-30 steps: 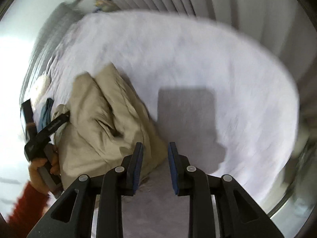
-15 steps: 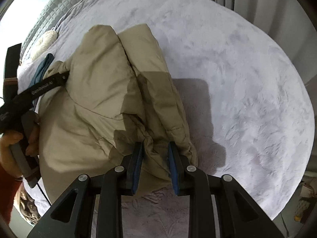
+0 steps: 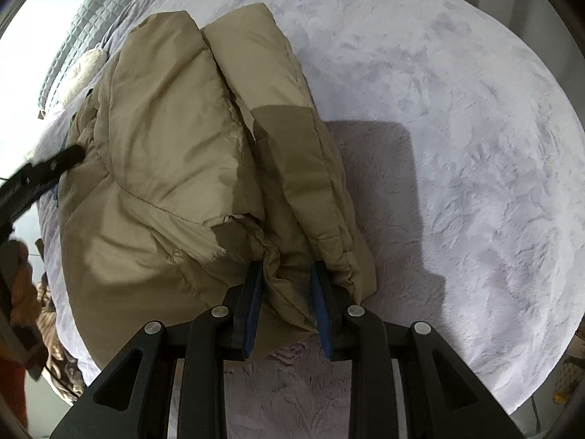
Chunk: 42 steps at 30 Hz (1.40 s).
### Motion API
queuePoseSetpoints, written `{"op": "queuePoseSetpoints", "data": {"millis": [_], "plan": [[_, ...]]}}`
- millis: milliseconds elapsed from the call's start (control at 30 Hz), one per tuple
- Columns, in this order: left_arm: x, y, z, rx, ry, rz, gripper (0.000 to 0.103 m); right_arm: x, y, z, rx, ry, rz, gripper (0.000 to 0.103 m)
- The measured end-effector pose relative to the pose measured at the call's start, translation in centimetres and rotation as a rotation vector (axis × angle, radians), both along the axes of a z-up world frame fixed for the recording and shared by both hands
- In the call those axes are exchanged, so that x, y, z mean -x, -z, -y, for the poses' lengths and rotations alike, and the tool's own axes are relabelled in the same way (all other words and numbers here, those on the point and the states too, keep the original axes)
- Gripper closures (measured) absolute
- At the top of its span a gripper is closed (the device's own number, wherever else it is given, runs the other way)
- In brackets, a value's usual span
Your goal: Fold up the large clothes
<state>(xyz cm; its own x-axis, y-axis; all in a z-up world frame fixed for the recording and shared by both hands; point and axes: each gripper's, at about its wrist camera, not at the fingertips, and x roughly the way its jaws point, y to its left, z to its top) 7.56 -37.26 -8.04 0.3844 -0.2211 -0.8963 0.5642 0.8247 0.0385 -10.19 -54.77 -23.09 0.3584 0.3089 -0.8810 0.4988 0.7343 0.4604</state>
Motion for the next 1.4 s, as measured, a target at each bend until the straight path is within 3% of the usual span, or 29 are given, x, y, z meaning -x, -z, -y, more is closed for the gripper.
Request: {"op": "queuePoseSetpoints", "data": {"millis": [467, 567, 633, 767, 800, 833, 900, 1033, 1100, 1200, 1267, 1400], "plan": [[2.8, -0.3, -3.1, -0.025, -0.169, -0.076, 0.024, -2.1, -2.7, 3.4, -0.072, -0.123, 0.035, 0.066], [3.2, -0.4, -3.5, -0.022, -0.194, -0.082, 0.024, -2.5, -4.1, 4.4, -0.057, -0.142, 0.063, 0.057], [3.3, -0.4, -3.8, -0.013, -0.213, -0.089, 0.024, -2.9, -4.9, 5.3, -0.035, -0.155, 0.082, 0.042], [3.9, 0.1, -5.6, 0.026, -0.276, -0.132, 0.023, -4.0, -5.1, 6.5, -0.051, -0.192, 0.095, 0.037], [4.0, 0.3, -6.2, 0.041, -0.301, -0.145, 0.020, -4.3, -4.8, 6.9, -0.064, -0.202, 0.093, 0.037], [4.2, 0.5, -6.7, 0.046, -0.326, -0.152, 0.006, -4.7, -4.4, 7.4, -0.079, -0.210, 0.088, 0.036], [4.6, 0.7, -7.6, 0.057, -0.364, -0.151, 0.001, -5.0, -3.7, 8.3, -0.105, -0.219, 0.079, 0.035], [5.0, 1.2, -9.3, 0.113, -0.406, -0.182, 0.001, -5.6, -2.8, 9.2, -0.141, -0.232, 0.088, 0.030], [4.9, 1.5, -10.1, 0.155, -0.419, -0.208, 0.001, -5.9, -2.4, 9.6, -0.170, -0.236, 0.101, 0.016], [4.3, 2.0, -11.5, 0.226, -0.444, -0.254, 0.001, -6.7, -1.9, 10.2, -0.228, -0.232, 0.125, 0.016], [3.5, 2.8, -12.8, 0.305, -0.458, -0.314, 0.001, -7.2, -1.5, 10.5, -0.270, -0.239, 0.136, 0.000], [2.0, 4.9, -14.3, 0.431, -0.451, -0.416, 0.001, -8.9, -0.1, 10.8, -0.344, -0.251, 0.137, 0.000]]}}
